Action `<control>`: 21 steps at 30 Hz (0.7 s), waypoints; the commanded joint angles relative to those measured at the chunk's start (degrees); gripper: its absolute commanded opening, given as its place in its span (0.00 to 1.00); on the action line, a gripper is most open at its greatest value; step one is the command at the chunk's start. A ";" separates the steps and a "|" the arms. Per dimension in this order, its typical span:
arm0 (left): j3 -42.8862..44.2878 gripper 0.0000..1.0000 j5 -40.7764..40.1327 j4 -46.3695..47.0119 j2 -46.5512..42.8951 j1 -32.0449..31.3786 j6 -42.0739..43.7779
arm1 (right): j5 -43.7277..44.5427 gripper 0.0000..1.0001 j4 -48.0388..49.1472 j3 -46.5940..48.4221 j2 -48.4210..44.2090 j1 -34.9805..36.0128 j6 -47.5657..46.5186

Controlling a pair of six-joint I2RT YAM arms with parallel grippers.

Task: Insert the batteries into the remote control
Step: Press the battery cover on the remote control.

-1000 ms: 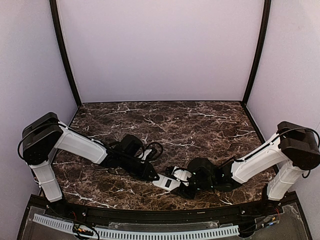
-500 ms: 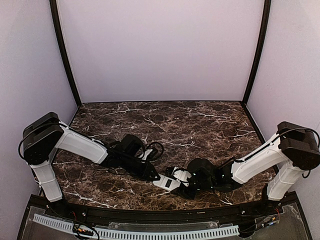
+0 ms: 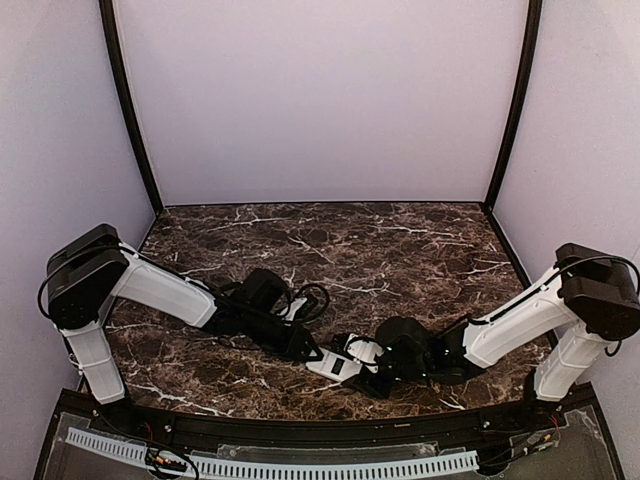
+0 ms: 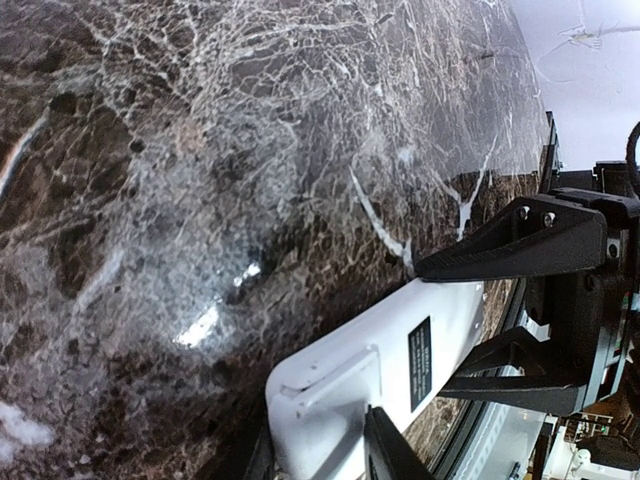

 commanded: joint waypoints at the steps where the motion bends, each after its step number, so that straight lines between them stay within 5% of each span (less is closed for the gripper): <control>1: -1.19 0.34 3.72 -6.81 5.24 -5.34 2.16 | 1.85 0.00 8.04 0.73 0.79 0.13 -2.42; 21: -1.43 0.46 -0.86 -11.07 -0.05 -0.39 4.41 | 1.31 0.00 6.37 -0.11 0.09 0.36 -1.84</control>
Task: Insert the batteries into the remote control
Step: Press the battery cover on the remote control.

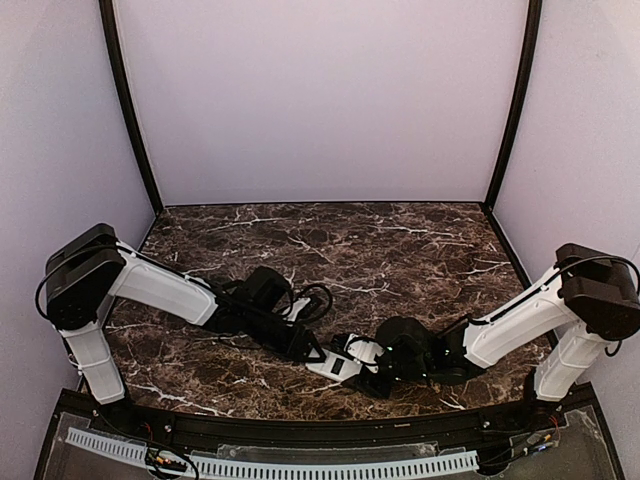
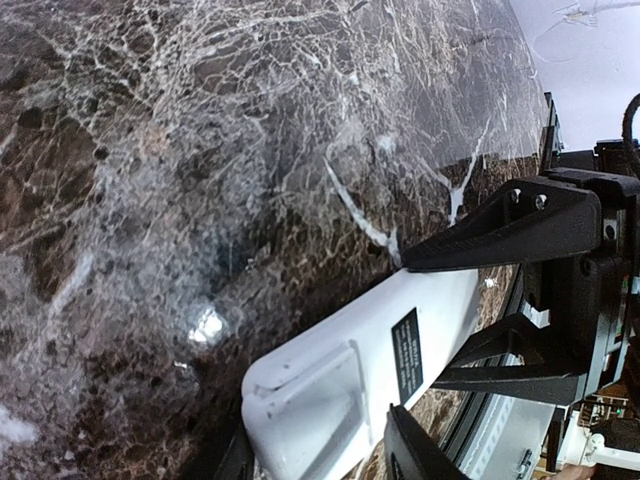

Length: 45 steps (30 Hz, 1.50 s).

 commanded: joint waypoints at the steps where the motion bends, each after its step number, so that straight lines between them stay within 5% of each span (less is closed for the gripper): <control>1: -3.53 0.46 -0.58 -7.36 0.62 0.16 0.73 | 1.42 0.00 6.13 0.01 0.24 0.41 -1.44; 25: -7.51 0.48 0.92 -2.19 -3.27 3.53 -1.96 | 0.24 0.00 2.57 1.18 0.47 0.60 -1.03; 45: -4.74 0.38 -0.46 -3.41 -2.50 3.41 -2.08 | -0.21 0.00 -9.52 6.80 0.85 0.71 1.74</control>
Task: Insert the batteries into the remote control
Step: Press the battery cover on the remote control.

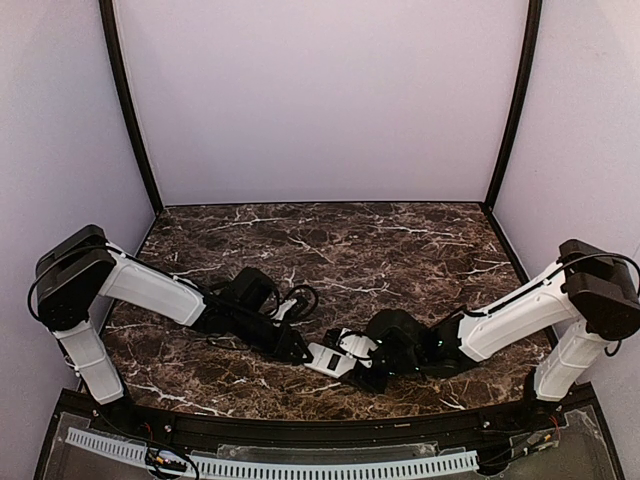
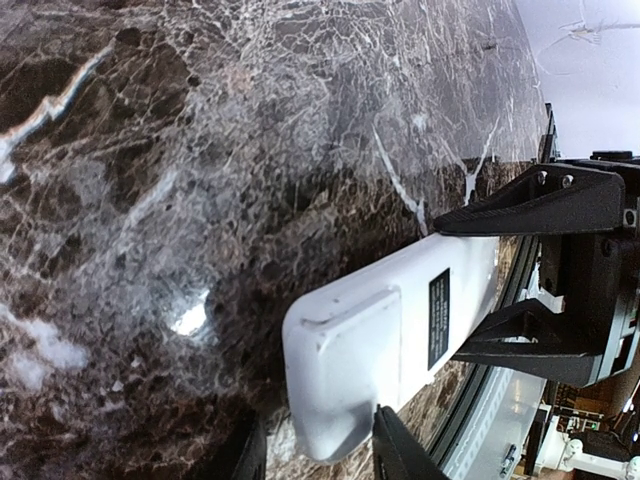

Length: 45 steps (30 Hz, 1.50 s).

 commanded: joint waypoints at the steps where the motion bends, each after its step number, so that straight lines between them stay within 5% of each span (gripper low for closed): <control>1: 0.06 0.38 -2.25 -3.94 0.72 -0.08 -0.43 | -0.98 0.00 -1.67 1.50 0.79 0.51 2.11; 10: 0.82 0.42 -2.85 -3.73 1.34 -0.45 -0.98 | -1.05 0.00 -0.80 -0.51 -0.05 0.49 2.60; 27: 4.73 0.25 -5.73 -8.10 4.98 -3.63 -0.48 | -0.93 0.00 -0.71 -0.73 -0.18 0.52 2.76; 45: 2.52 0.23 -5.21 -7.73 7.91 -7.91 -6.31 | 2.69 0.00 0.60 -0.98 0.25 0.56 5.67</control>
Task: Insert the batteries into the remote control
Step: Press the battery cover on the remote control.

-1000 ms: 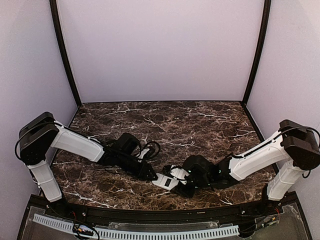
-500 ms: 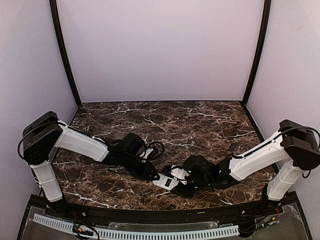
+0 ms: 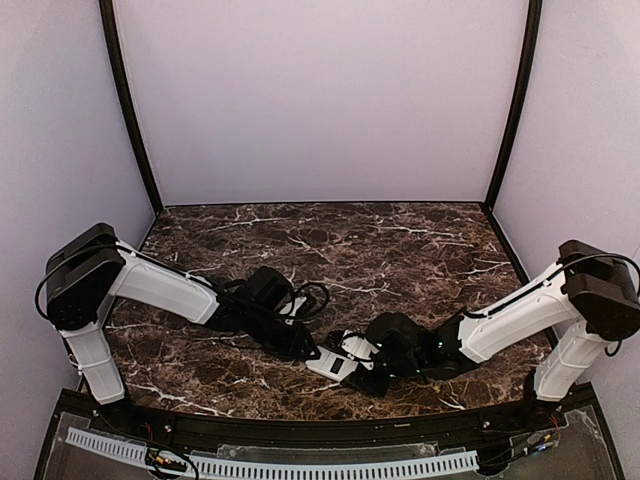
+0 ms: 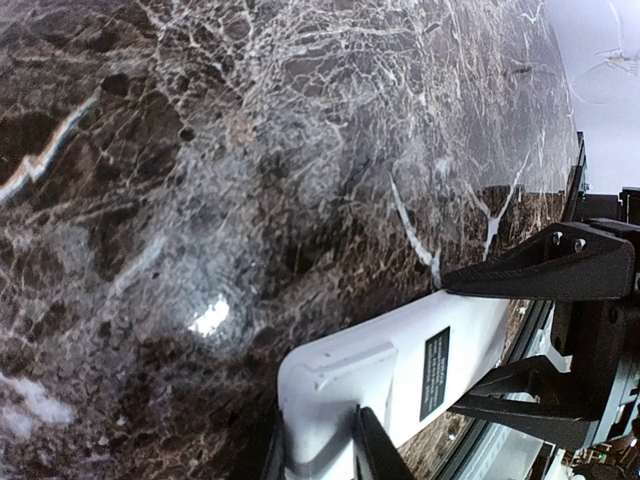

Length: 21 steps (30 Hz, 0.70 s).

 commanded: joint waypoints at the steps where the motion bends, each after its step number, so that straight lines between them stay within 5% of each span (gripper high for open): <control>1: -3.71 0.22 1.03 -2.60 4.60 -4.09 -2.60 | 2.92 0.00 2.96 -0.87 0.34 0.35 1.54; 21: -3.75 0.19 5.60 1.15 8.31 -7.49 -3.99 | 4.74 0.00 9.00 -0.41 2.41 0.68 0.78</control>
